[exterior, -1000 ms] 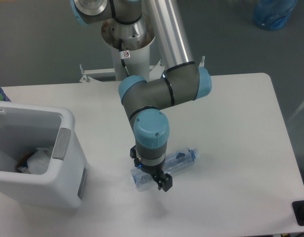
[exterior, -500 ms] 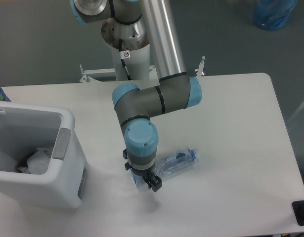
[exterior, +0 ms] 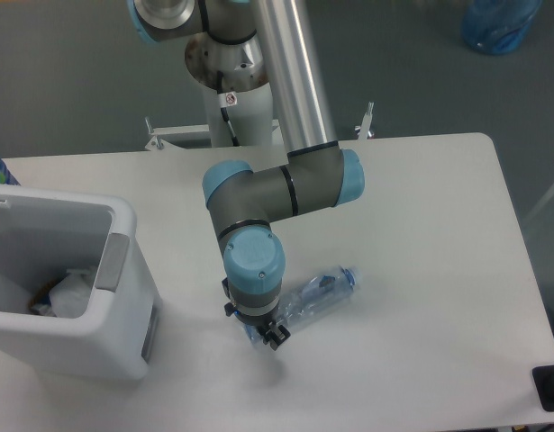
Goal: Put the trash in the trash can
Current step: 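Lower and close the gripper around the bottle's middle, lifting it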
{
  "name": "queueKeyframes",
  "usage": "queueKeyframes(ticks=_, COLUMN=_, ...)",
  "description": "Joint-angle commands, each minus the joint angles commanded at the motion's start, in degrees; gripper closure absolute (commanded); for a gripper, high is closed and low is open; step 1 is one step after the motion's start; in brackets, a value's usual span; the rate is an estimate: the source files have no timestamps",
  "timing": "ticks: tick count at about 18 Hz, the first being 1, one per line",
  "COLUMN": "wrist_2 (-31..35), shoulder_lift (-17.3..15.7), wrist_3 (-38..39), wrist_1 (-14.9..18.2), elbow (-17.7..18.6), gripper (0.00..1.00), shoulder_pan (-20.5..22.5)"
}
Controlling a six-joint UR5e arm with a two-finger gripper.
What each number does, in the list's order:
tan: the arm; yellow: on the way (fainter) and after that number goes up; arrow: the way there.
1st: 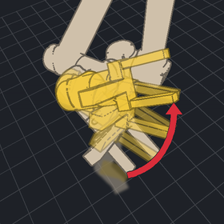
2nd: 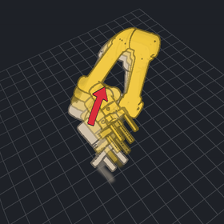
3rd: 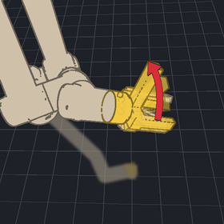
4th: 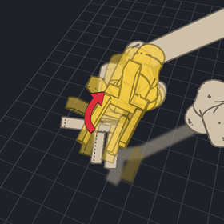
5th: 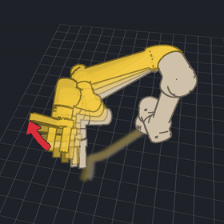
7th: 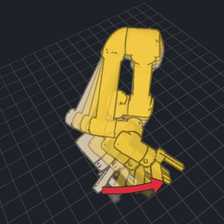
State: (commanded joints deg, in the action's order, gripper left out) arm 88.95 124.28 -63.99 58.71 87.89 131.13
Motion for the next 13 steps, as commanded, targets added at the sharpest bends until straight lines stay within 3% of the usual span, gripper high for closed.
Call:
queueKeyframes(ticks=4, wrist_2=-0.53, shoulder_lift=-0.26, wrist_3=1.76, wrist_1=0.09, elbow=-1.58, gripper=0.63, shoulder_pan=-0.09)
queueKeyframes(ticks=7, wrist_2=-0.97, shoulder_lift=-0.79, wrist_3=2.03, wrist_1=0.09, elbow=-3.51, gripper=0.64, shoulder_pan=0.17)
queueKeyframes(ticks=13, wrist_2=-14.13, shoulder_lift=-1.05, wrist_3=7.46, wrist_1=0.09, elbow=-11.59, gripper=0.64, shoulder_pan=2.90)
